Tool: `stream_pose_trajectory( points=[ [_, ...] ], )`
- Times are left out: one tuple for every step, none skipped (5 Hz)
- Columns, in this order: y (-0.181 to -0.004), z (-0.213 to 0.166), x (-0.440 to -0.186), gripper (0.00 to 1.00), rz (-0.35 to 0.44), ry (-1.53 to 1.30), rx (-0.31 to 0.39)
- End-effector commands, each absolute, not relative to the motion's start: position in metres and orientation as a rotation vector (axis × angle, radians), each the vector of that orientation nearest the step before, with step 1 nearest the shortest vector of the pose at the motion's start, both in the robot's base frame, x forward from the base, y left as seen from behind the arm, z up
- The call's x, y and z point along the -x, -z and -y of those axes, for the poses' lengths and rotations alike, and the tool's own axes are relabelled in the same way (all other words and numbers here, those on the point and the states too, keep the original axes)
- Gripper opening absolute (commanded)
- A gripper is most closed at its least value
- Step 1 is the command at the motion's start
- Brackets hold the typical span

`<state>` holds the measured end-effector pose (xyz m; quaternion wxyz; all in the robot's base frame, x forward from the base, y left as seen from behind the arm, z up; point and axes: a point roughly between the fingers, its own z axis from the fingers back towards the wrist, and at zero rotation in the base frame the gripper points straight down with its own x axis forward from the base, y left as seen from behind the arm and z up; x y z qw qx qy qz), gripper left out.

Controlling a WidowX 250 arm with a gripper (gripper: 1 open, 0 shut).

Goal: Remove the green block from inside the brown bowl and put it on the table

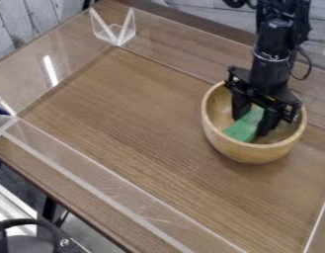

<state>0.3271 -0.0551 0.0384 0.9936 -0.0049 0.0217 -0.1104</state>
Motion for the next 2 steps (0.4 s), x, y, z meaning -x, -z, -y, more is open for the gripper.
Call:
stream_pose_trajectory(
  points=[
    [-0.0702, 0.0513, -0.3402, 0.0, 0.053, 0.208, 0.017],
    [-0.0782, 0.0489, -0.3391, 0.0, 0.066, 0.206, 0.019]
  ],
)
